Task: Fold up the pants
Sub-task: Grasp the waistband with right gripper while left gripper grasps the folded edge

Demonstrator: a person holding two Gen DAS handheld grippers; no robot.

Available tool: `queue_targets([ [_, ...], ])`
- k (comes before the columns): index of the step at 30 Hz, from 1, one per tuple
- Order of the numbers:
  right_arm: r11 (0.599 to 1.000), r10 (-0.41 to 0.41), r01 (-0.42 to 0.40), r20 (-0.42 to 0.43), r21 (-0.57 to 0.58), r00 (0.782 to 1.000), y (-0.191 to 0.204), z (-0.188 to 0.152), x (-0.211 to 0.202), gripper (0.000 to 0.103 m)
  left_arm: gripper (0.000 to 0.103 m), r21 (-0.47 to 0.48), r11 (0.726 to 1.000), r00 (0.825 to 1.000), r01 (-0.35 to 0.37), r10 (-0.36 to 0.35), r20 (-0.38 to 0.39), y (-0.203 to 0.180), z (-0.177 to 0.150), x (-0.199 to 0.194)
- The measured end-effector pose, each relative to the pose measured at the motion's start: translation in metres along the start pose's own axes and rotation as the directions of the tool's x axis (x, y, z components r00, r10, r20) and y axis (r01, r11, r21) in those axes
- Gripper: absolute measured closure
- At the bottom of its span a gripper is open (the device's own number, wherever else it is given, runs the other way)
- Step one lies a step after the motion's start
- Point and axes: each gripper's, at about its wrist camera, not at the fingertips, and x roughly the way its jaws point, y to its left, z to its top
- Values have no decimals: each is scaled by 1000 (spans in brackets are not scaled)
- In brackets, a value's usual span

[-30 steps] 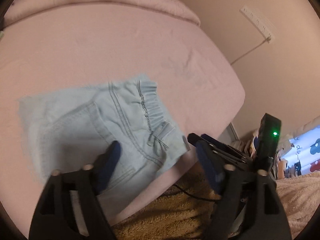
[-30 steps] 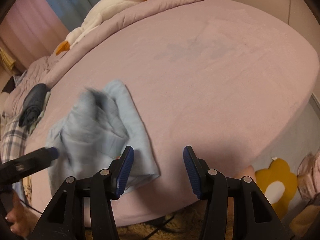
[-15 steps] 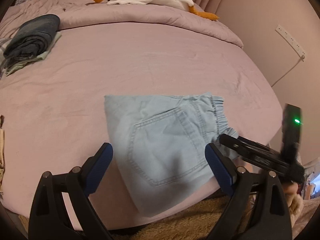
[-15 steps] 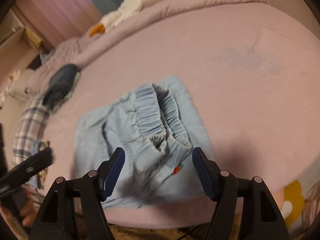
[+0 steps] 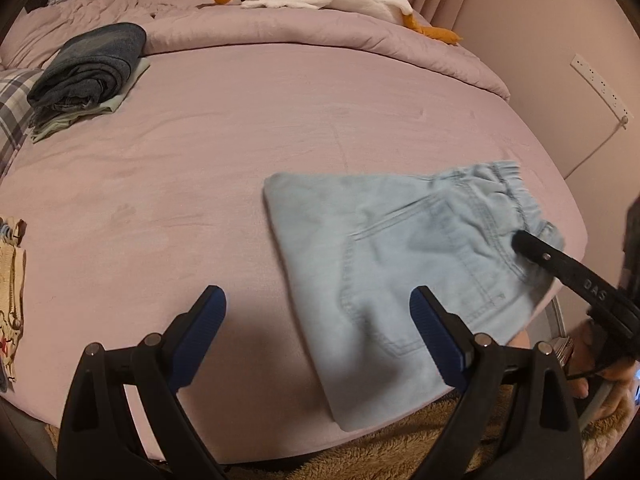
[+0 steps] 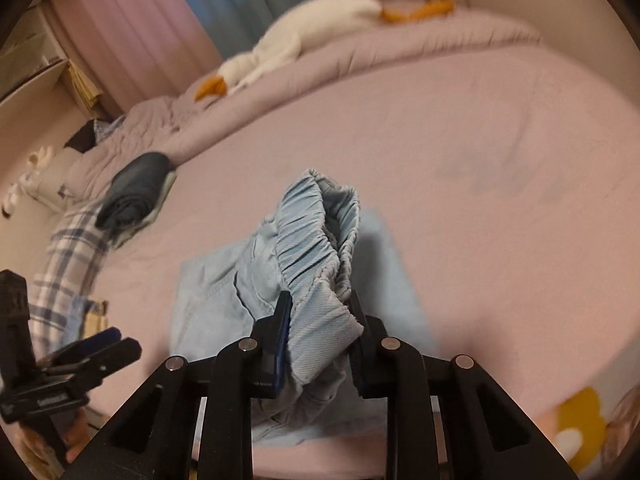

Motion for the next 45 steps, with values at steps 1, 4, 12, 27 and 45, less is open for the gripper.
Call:
queue_targets([
  [1,1000,-15,15,-12,2,1000,-3,-2,4,77,10,-3,1000,1000,2,-2,-6,0,0,2],
  [4,996,-77,82,-119,40,990,-22,-14,34,77,10,-9,1000,1000,2,-3,-26,0,-1,13],
  [12,993,-77,89,-155,74,985,-32,-23,51,76,14,-46,996,988,75,-80,-130,-1,-11,53],
  [27,990,-83,100,-159,102,984,-34,-25,53,77,28,-85,984,971,156,-168,-169,-3,-28,64],
  [45,987,-43,65,-153,144,987,-39,-24,31,72,48,-124,966,959,228,-245,-146,25,8,54],
])
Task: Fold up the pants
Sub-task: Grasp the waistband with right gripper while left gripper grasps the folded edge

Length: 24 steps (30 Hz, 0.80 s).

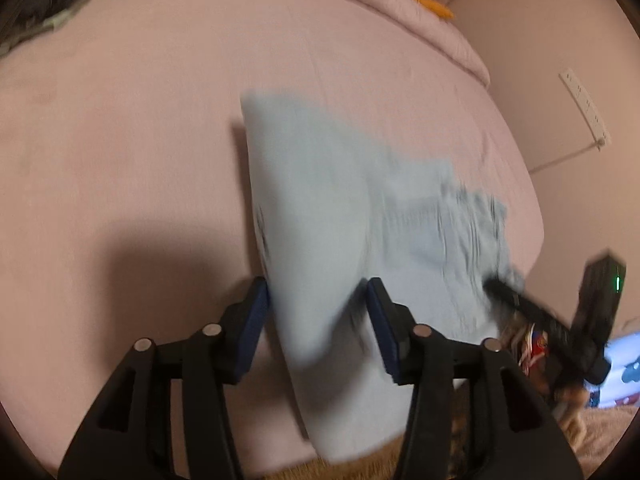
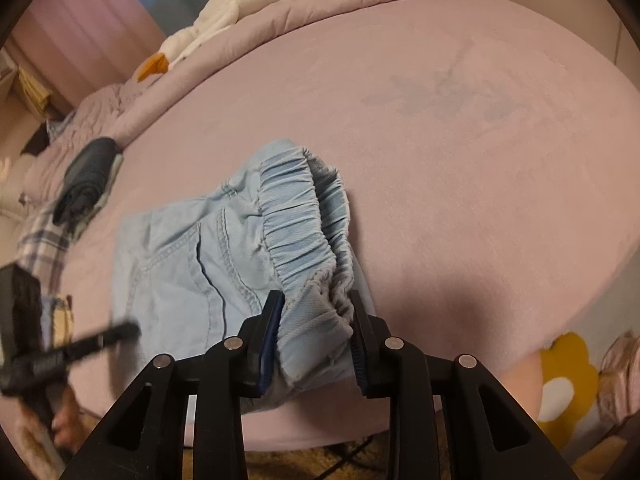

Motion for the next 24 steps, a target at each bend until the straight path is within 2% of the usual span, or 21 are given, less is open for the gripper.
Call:
queue_targets([
  [2,1000,2,-2,5,16,1000,-4,-2,-6,64,43,-2,1000,999,-25,25,22,2,17,2],
  [4,1000,-5,5,16,21,1000,-6,-4,-10,58,41,-21,1000,999,-3,3,32,6,34,5],
  [7,999,-5,5,14,38,1000,-9,-5,-12,51,41,-55,998,999,37,-35,42,13,52,14],
  [11,998,-5,5,-8,64,1000,-15,-5,-4,41,45,-74,997,1000,13,-12,12,20,63,39],
  [15,991,86,-79,-62,109,994,-22,-7,17,42,58,-45,999,999,-14,15,33,19,63,44],
  [16,987,106,-97,-70,125,992,-22,-8,20,45,62,-41,999,999,-21,22,36,19,63,39],
  [20,990,98,-95,-22,109,995,-16,-9,7,64,72,-45,999,999,-19,20,35,23,67,31],
  [24,995,67,-65,-13,72,998,-12,-12,6,67,71,-13,998,997,-66,66,34,19,67,35],
])
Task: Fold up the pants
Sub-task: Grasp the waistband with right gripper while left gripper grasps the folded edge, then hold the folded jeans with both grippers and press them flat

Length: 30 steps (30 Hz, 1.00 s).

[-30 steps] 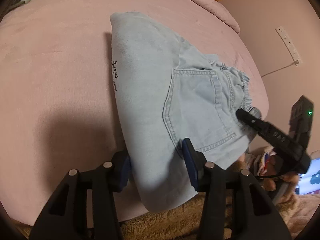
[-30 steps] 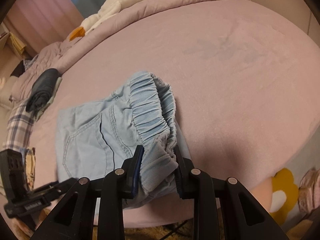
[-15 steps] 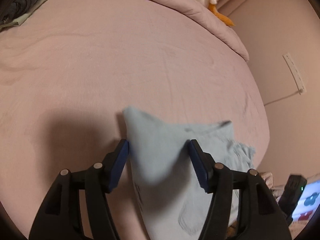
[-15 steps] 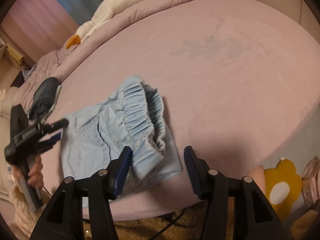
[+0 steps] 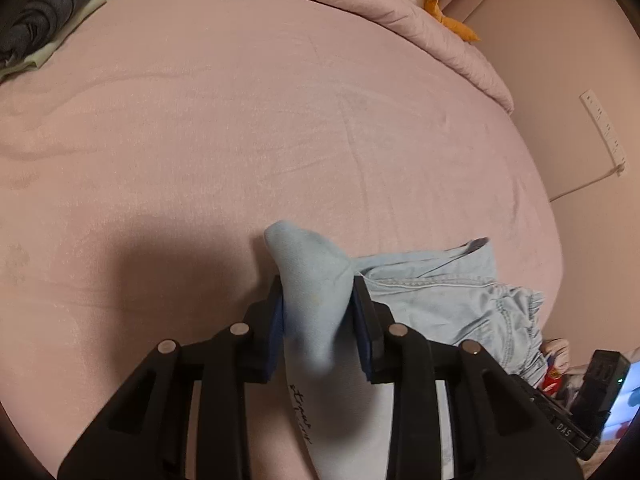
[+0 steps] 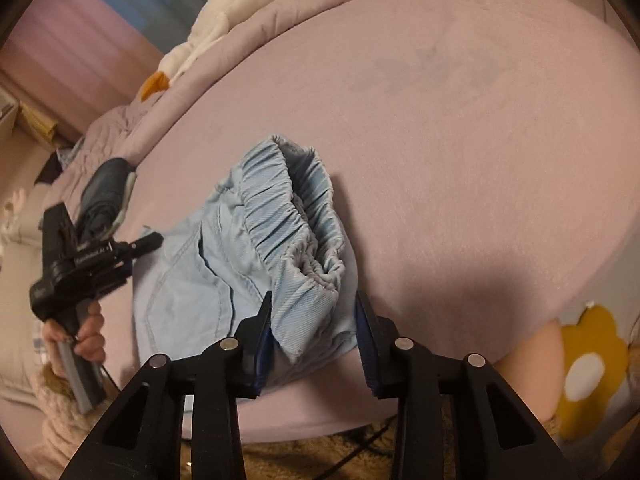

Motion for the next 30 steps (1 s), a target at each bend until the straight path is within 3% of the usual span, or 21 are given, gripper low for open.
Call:
queue_targets([
  [8,1000,3,-3,7,4,1000,-10,-5,11,66,66,-1,999,999,-34,34,30,0,-14,-12],
  [11,1000,1,-1,20,-9,1000,-11,-6,10,66,69,-12,1000,999,-9,10,53,-1,-31,-27],
  [15,1000,8,-7,33,-26,999,-13,-6,9,65,54,-39,999,998,32,-30,47,-3,-65,-40],
  [21,997,19,-13,73,-71,997,-13,-13,8,65,47,-70,992,995,102,-101,18,-8,-106,-36],
  [26,996,21,-11,103,-94,994,-13,-16,7,64,47,-50,995,995,83,-80,67,-19,-121,-33],
  [30,995,35,-24,115,-95,993,-17,-16,6,64,47,-12,1000,995,29,-27,95,-31,-129,-29],
])
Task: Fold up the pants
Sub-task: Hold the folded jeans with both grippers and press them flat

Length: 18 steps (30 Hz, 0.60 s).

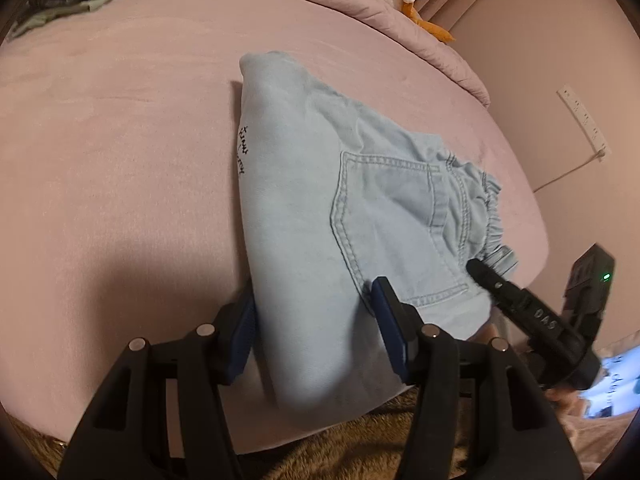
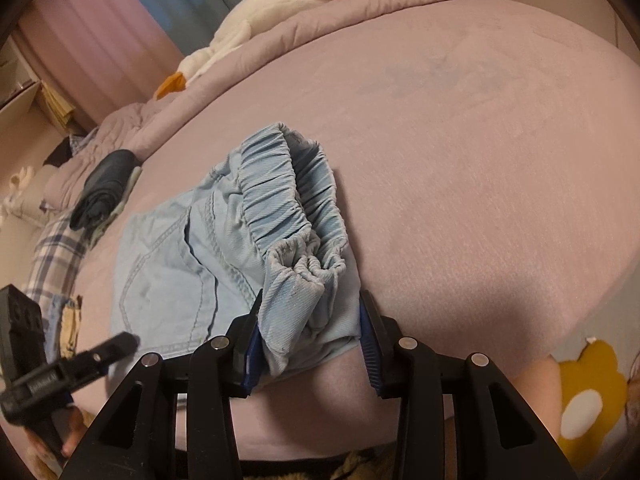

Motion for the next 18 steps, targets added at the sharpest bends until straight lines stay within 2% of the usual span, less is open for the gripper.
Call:
queue_targets([
  [3,1000,-5,5,3,-3,1000,1,1,0,64,48,31,999,1000,-28,28,3,-6,-1,2],
  [7,1000,-7,7,8,-1,1000,3,-2,1,63,51,10,999,999,-33,33,-2,-3,-2,4],
  [11,1000,-6,6,5,2,1000,3,-2,1,63,52,39,997,998,-61,61,-5,-8,-3,5],
  [18,1000,-27,27,6,-2,1000,7,-1,2,63,55,60,998,999,-36,36,-8,-4,-16,0],
])
